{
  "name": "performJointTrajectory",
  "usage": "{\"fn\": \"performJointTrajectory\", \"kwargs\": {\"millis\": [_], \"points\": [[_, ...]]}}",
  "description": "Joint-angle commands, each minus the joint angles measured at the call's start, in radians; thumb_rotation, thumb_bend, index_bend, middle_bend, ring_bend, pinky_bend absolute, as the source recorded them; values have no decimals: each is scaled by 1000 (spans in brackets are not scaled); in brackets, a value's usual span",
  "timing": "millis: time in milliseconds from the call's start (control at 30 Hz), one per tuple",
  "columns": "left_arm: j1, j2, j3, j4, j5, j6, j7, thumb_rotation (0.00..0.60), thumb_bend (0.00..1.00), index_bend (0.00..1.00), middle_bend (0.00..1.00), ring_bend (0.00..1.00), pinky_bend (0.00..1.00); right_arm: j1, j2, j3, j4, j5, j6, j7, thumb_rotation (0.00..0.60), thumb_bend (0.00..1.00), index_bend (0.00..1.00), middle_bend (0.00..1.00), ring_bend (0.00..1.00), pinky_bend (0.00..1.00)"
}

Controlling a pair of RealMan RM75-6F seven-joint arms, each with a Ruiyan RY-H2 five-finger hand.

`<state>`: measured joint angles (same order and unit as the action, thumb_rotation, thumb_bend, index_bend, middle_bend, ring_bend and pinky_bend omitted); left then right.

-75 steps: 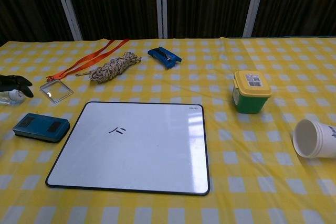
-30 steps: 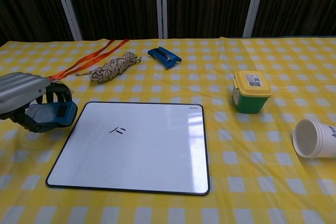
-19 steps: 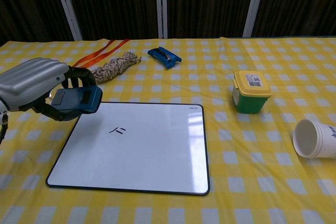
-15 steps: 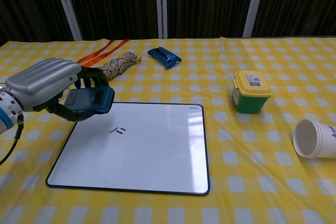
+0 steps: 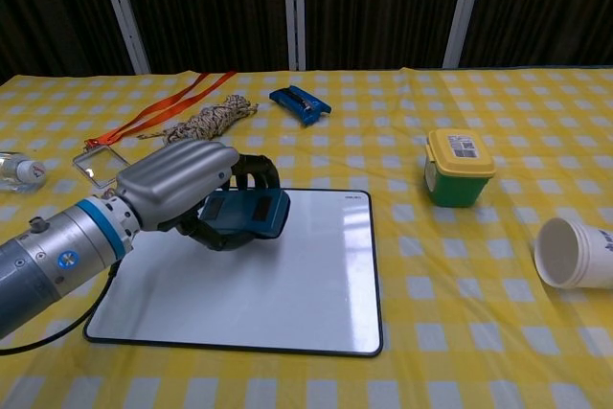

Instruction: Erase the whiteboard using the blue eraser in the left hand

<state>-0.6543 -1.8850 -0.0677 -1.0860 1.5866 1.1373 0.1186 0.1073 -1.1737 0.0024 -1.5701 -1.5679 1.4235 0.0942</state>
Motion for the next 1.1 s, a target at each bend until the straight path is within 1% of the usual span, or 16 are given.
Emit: {"fn": "performJointTrajectory", "kwargs": {"millis": [33,200,333,467,600,900,1100], "points": [[-10,-41,8,38,10,2,-38,600,643,767,583,554,515,1,-4,-3,3,-1,-5,-5,600,71,8,0,0,0],[-13,-89,16,126,22,24,-92,600,642,768,583,554,515,1,-8,-3,5,-1,-4,-7,600,71,8,0,0,0],[-13,-110,20,183,26,37,-119,600,642,769,583,554,515,0,-9,-2,6,0,-2,-5,600,71,8,0,0,0],[-7,-109,26,230,27,51,-142,600,642,770,583,554,515,0,-9,-2,7,-2,0,-3,600,72,8,0,0,0],[9,-87,34,270,24,68,-171,600,642,771,583,554,515,0,-10,-4,5,-8,3,-6,600,72,8,0,0,0],[18,-74,42,298,23,78,-199,600,642,771,583,554,515,-2,-12,-6,1,-14,8,-13,600,72,8,0,0,0],[3,-107,57,263,52,93,-180,600,642,771,583,554,515,-2,-9,-4,2,-10,9,-7,600,72,8,0,0,0]]}}
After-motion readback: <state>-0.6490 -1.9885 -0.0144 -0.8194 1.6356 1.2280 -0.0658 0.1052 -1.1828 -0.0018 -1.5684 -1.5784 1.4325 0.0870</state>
